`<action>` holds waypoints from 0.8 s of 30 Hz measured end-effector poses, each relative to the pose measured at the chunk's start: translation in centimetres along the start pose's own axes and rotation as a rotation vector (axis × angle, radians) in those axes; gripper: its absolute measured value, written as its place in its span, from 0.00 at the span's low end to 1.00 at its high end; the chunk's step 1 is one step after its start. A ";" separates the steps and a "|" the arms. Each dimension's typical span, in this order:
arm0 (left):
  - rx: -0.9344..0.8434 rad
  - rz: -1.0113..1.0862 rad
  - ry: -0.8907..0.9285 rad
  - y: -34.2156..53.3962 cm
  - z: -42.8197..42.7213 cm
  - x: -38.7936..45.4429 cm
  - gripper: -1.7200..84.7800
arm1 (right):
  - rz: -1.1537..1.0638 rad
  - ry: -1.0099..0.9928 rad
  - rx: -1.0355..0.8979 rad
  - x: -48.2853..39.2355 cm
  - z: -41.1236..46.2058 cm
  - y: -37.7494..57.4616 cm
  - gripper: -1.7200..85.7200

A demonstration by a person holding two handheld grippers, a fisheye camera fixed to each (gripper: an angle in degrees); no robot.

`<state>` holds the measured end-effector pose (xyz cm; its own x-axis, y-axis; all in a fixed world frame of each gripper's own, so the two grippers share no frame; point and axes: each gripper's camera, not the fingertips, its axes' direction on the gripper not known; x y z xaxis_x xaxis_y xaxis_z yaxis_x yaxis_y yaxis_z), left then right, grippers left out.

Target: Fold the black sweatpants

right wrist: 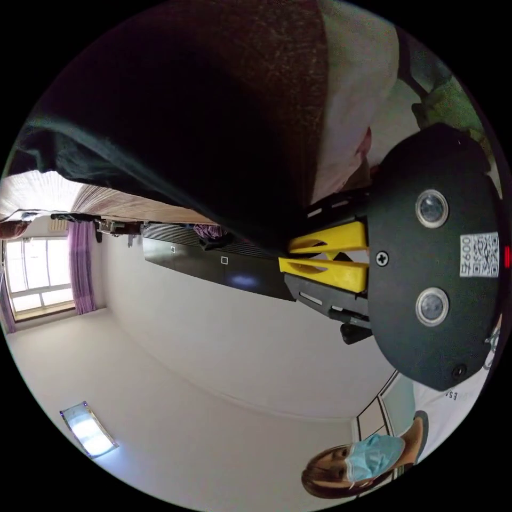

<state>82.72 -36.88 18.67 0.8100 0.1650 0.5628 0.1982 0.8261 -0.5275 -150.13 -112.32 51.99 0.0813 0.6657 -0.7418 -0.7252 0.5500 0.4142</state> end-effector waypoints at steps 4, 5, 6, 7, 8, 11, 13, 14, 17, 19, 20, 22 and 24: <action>-0.007 0.059 -0.150 1.2 0.6 3.1 0.12 | 0.047 -0.014 0.026 1.8 -1.1 -1.4 0.01; 0.002 0.066 -0.163 1.6 0.9 3.9 0.14 | 0.045 -0.010 0.025 2.3 -1.2 -1.8 0.01; 0.011 0.069 -0.166 1.8 1.0 4.3 0.14 | 0.046 -0.010 0.026 2.6 -1.2 -1.9 0.01; 0.033 0.059 -0.177 2.1 1.4 4.8 0.15 | 0.052 -0.012 0.031 3.2 -1.1 -2.1 0.01; 0.045 0.049 -0.197 2.3 1.9 5.2 0.15 | 0.061 -0.017 0.035 3.8 -1.1 -2.3 0.01; 0.011 0.008 -0.192 1.8 3.6 5.5 0.15 | 0.054 -0.012 0.034 5.1 -0.6 -2.6 0.01; 0.028 -0.060 -0.181 1.8 3.6 4.8 0.15 | 0.045 -0.004 0.031 5.8 -0.2 -2.7 0.01; 0.058 -0.114 -0.184 1.8 3.3 4.2 0.15 | 0.043 -0.001 0.028 6.4 0.3 -2.6 0.01; 0.124 -0.182 -0.145 1.4 2.1 3.0 0.13 | 0.036 0.002 0.025 8.3 1.6 -2.1 0.01; 0.096 -0.178 -0.113 0.7 2.3 2.6 0.10 | 0.030 0.003 0.024 9.5 2.6 -1.5 0.01; 0.076 -0.173 -0.097 0.3 2.4 2.5 0.08 | 0.019 0.003 0.016 10.3 3.3 -1.0 0.01; 0.054 -0.174 -0.093 0.1 2.0 2.4 0.06 | -0.014 0.011 0.003 11.3 4.1 0.2 0.01; 0.047 -0.170 -0.084 0.3 1.3 2.5 0.05 | -0.086 0.054 -0.013 12.0 4.5 1.9 0.01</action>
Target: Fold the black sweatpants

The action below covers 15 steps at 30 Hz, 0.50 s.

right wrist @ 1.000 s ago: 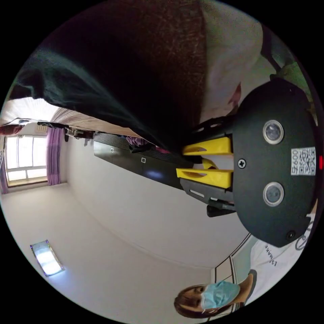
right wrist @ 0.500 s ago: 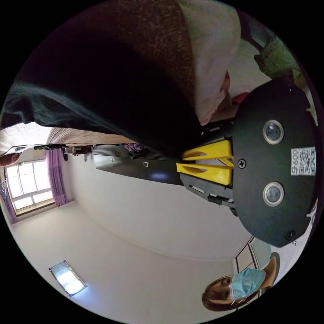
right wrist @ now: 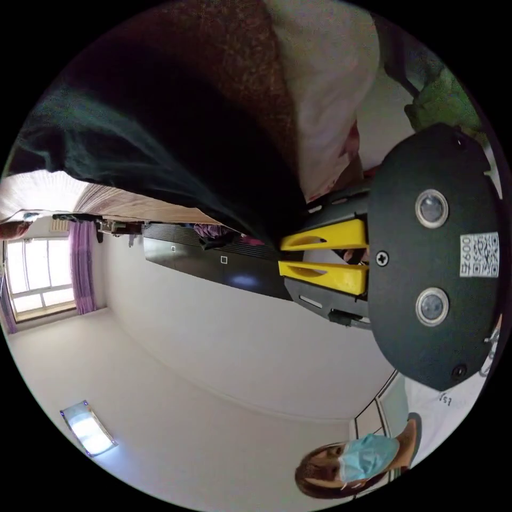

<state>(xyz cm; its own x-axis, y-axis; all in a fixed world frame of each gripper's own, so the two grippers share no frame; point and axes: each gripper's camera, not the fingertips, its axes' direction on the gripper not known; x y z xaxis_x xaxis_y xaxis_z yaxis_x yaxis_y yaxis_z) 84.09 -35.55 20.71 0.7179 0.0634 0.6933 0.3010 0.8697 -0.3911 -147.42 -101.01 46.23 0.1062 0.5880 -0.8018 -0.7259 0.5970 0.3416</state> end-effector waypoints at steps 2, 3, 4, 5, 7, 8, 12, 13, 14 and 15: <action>-0.043 0.015 -0.005 0.2 -0.4 0.3 0.05 | -0.097 0.135 -0.079 0.0 0.7 2.8 0.01; -0.047 0.017 -0.004 0.3 -0.5 0.3 0.05 | -0.130 0.171 -0.091 -0.3 1.0 3.6 0.01; -0.039 0.019 0.003 0.5 -0.7 0.4 0.05 | -0.217 0.232 -0.086 -1.2 1.5 5.3 0.01; -0.033 0.025 0.009 0.5 -0.8 0.5 0.05 | -0.337 0.272 -0.047 -2.7 2.2 6.6 0.01; -0.039 0.026 0.020 0.4 -0.7 0.7 0.05 | -0.528 0.310 0.010 -5.0 4.5 7.3 0.01; -0.040 0.028 0.027 0.3 -0.9 0.8 0.05 | -0.613 0.354 0.019 -6.0 7.0 6.5 0.01; -0.034 0.061 0.025 0.2 -1.8 1.5 0.05 | -0.813 0.602 -0.185 -5.0 20.9 1.8 0.01; -0.035 0.056 0.028 0.2 -2.1 1.7 0.05 | -0.854 0.687 -0.253 -3.4 26.4 0.5 0.01; -0.030 0.057 0.026 0.1 -2.4 2.1 0.05 | -0.914 0.768 -0.336 -1.5 32.0 -0.2 0.01; -0.028 0.059 0.025 0.0 -2.5 2.3 0.05 | -0.929 0.811 -0.377 -0.3 34.7 -0.5 0.01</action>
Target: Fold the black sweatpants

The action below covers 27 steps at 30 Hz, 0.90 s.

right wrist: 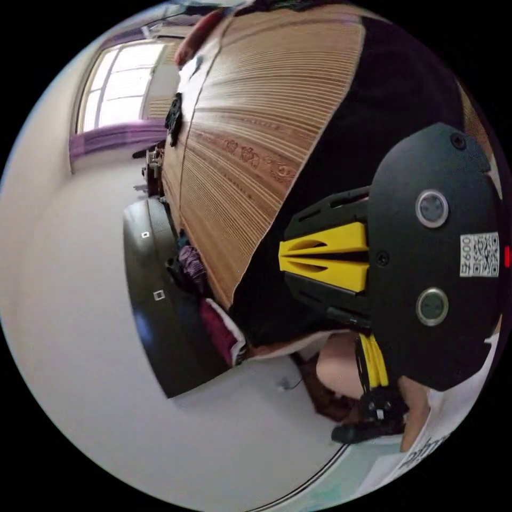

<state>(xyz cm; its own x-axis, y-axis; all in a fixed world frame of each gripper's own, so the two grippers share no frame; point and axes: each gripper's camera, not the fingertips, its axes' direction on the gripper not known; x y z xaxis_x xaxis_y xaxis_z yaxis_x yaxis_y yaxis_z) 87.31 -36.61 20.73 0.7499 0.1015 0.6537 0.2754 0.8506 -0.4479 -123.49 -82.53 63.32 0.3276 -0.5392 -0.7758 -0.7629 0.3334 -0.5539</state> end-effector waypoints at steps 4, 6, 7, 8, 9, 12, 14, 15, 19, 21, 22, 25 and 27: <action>0.017 0.030 0.018 -0.5 -2.3 1.2 0.05 | -0.241 0.170 -0.394 -4.1 16.8 -2.3 0.01; 0.062 0.089 0.060 -0.8 -5.1 1.4 0.05 | -0.300 0.195 -0.366 -5.6 19.2 -1.9 0.01; 0.090 0.117 0.084 -1.4 -7.0 1.4 0.05 | -0.316 0.202 -0.377 -6.4 20.6 -1.8 0.01; 0.077 0.121 0.109 -2.3 -8.1 1.3 0.05 | -0.338 0.199 -0.385 -7.1 21.9 -1.7 0.01; 0.072 0.126 0.117 -2.8 -8.5 1.3 0.05 | -0.340 0.197 -0.386 -7.3 22.5 -1.6 0.01; 0.013 0.181 0.094 -4.0 -9.4 2.8 0.05 | -0.277 0.144 -0.386 -7.0 25.2 -1.6 0.01; -0.028 0.177 0.061 -3.0 -9.0 4.1 0.05 | -0.238 0.102 -0.366 -6.8 26.9 -1.2 0.01; -0.035 0.165 0.061 -2.7 -8.8 4.4 0.04 | -0.237 0.095 -0.360 -6.9 27.3 -1.0 0.01; -0.047 0.000 0.122 -1.5 -8.3 4.9 0.04 | -0.239 0.091 -0.316 -7.3 29.8 0.1 0.01; -0.057 -0.018 0.111 -1.2 -8.2 5.7 0.04 | -0.243 0.099 -0.306 -7.5 30.8 0.3 0.01; -0.056 -0.006 0.092 -1.1 -8.3 6.3 0.04 | -0.246 0.100 -0.300 -7.6 31.4 0.5 0.01; -0.063 0.011 0.128 -1.7 -9.5 7.0 0.03 | -0.237 0.078 -0.270 -7.2 32.3 1.0 0.01; -0.145 0.077 0.179 -2.5 -10.0 7.6 0.03 | -0.247 0.088 -0.253 -7.1 32.8 1.3 0.01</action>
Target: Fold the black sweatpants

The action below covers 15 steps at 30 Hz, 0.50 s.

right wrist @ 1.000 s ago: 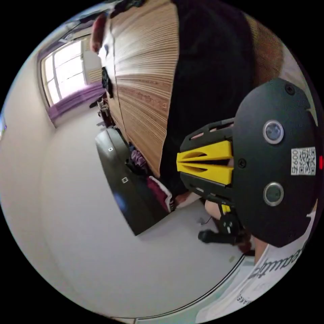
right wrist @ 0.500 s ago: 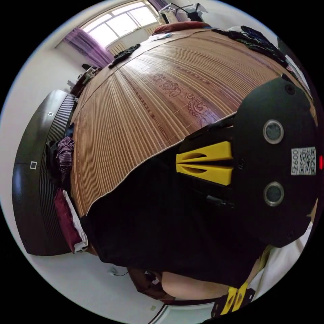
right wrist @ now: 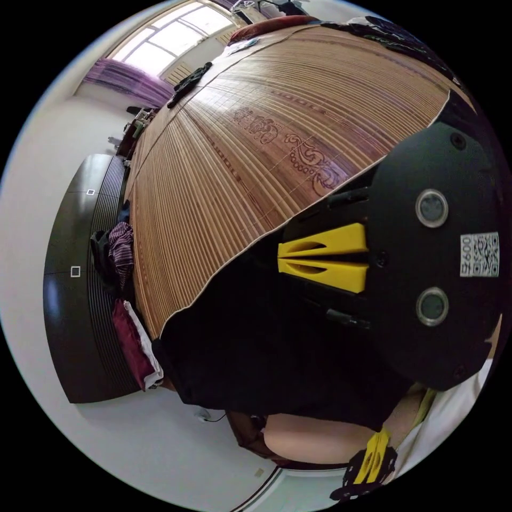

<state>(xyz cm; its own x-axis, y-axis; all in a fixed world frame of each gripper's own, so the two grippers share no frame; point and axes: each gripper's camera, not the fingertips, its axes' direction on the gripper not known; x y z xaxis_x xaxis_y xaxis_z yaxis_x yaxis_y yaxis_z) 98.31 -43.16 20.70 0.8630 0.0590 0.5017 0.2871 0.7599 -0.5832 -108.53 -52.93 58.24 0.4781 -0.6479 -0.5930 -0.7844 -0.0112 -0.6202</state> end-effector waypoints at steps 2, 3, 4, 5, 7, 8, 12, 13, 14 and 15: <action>-0.033 0.089 0.010 0.2 -1.7 0.2 0.03 | -0.037 0.051 0.010 -0.6 0.6 0.0 0.01; -0.033 0.106 -0.040 0.0 -2.3 0.0 0.03 | -0.051 0.067 0.012 -0.8 0.6 0.0 0.01; -0.020 0.135 -0.175 -0.9 -3.7 -0.9 0.03 | -0.075 0.110 -0.001 -1.1 0.2 0.2 0.01; 0.017 0.147 -0.308 -2.4 -5.2 -2.3 0.03 | -0.068 0.147 0.015 -0.8 -1.1 0.9 0.01; 0.069 0.160 -0.452 -5.4 -7.4 -4.7 0.03 | -0.035 0.135 0.074 0.1 -4.1 3.1 0.01; 0.107 0.162 -0.524 -7.6 -8.3 -6.6 0.03 | 0.007 0.113 0.078 1.3 -6.2 5.2 0.01; 0.175 0.041 -0.586 -13.5 -7.6 -13.9 0.03 | 0.186 0.233 0.029 7.0 -11.8 14.5 0.01; 0.155 0.019 -0.514 -14.9 -6.0 -16.3 0.03 | 0.257 0.349 0.009 9.3 -13.5 18.2 0.01; 0.117 0.019 -0.401 -16.0 -3.9 -18.4 0.03 | 0.338 0.482 -0.043 11.8 -14.7 21.8 0.01; 0.087 0.036 -0.353 -16.4 -2.6 -19.2 0.03 | 0.378 0.534 -0.080 13.2 -15.2 23.5 0.01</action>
<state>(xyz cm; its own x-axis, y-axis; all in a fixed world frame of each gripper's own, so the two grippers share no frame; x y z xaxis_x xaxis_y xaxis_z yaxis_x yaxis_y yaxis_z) 78.09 -58.42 18.99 0.6709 0.2950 0.6803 0.2094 0.8048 -0.5554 -126.71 -73.31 43.67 -0.0816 -0.9071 -0.4129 -0.8967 0.2477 -0.3669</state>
